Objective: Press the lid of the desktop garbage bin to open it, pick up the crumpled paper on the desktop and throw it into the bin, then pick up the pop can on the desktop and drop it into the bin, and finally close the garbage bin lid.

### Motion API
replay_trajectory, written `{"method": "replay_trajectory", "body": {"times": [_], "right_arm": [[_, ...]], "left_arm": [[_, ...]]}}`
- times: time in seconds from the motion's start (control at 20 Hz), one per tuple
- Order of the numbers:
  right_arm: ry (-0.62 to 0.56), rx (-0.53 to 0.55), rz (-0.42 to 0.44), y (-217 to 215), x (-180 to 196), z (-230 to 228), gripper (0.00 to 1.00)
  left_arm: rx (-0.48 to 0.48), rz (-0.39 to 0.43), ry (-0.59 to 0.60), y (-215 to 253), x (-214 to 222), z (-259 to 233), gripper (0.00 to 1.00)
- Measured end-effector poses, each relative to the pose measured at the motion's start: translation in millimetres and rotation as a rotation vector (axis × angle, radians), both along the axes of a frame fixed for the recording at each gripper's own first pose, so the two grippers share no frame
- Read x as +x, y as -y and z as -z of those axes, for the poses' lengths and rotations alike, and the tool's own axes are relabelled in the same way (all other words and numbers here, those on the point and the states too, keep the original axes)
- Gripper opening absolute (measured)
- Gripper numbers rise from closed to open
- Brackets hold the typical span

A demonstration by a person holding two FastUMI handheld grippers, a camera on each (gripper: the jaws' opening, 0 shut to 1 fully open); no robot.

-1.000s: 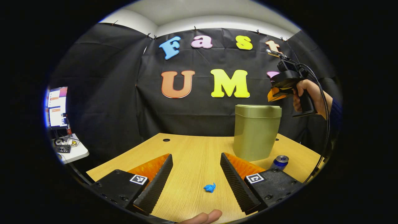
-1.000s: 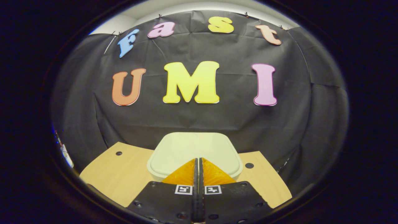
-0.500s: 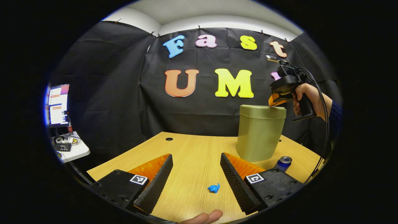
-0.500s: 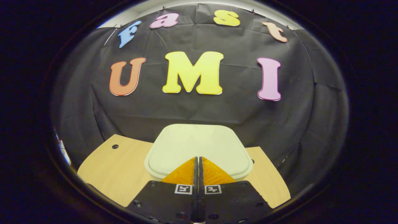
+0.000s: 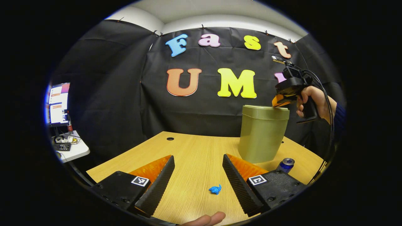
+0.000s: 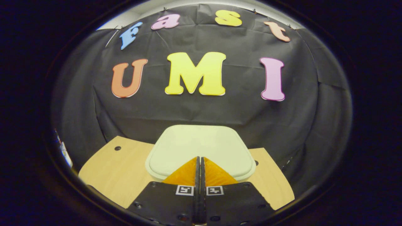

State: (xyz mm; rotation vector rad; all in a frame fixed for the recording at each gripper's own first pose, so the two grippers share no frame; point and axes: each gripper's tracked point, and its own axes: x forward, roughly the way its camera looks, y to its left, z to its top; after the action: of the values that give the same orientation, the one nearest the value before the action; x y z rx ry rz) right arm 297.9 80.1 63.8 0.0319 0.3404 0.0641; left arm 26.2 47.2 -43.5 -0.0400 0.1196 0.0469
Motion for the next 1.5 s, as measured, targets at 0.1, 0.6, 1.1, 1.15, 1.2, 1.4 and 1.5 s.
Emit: {"method": "replay_trajectory", "body": {"times": [0.1, 0.6, 1.1, 1.15, 1.2, 1.4, 1.5], "right_arm": [[0.049, 0.023, -0.015, 4, -7, -15, 0.0], [0.295, -0.008, -0.119, 6, -124, -82, 0.28], [0.413, -0.008, -0.08, 49, -210, -53, 0.94], [0.416, -0.004, -0.097, 49, -218, -44, 0.97], [0.416, -0.017, -0.102, 52, -223, -35, 0.94], [0.391, -0.067, -0.069, 70, -237, 16, 0.94], [0.361, -0.094, -0.097, 67, -247, 37, 0.97]], "left_arm": [[-0.001, 0.003, -0.009, 0, 0, 2, 0.99], [-0.015, -0.032, -0.035, -5, 11, 14, 0.99], [-0.005, 0.016, -0.066, 21, 21, 35, 0.99], [-0.002, 0.021, -0.078, 23, 23, 39, 0.99], [0.0, 0.021, -0.088, 23, 24, 44, 0.99], [-0.007, 0.032, -0.135, 29, 31, 64, 0.99], [-0.013, 0.036, -0.167, 31, 34, 76, 0.99]]}}
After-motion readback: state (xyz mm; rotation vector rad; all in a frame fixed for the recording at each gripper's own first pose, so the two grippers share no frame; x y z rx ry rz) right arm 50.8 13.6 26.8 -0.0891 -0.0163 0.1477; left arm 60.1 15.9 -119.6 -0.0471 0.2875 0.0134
